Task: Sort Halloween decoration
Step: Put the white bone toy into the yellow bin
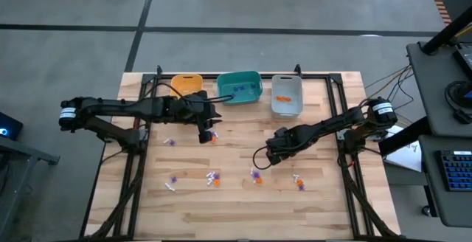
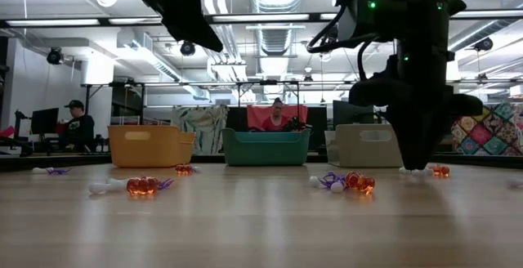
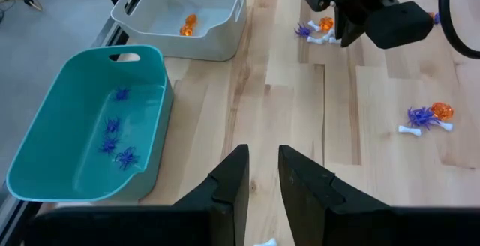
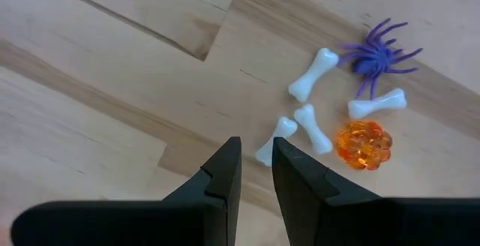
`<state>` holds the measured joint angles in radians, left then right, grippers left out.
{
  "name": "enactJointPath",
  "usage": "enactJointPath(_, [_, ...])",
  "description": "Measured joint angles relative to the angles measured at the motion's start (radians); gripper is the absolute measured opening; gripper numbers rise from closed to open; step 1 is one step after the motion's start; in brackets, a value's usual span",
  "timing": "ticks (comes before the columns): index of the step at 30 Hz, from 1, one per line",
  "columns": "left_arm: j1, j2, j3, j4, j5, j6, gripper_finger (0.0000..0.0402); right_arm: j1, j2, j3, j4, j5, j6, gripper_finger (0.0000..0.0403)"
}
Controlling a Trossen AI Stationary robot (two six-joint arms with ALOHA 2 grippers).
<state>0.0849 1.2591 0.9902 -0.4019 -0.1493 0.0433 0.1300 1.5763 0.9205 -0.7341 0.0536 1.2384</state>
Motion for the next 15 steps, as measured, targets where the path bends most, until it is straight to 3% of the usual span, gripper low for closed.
enactJointPath(15, [0.000, 0.000, 0.000, 0.000, 0.000, -0.002, 0.0057, 0.000, 0.010, 0.000, -0.001, 0.001, -0.008, 0.0068])
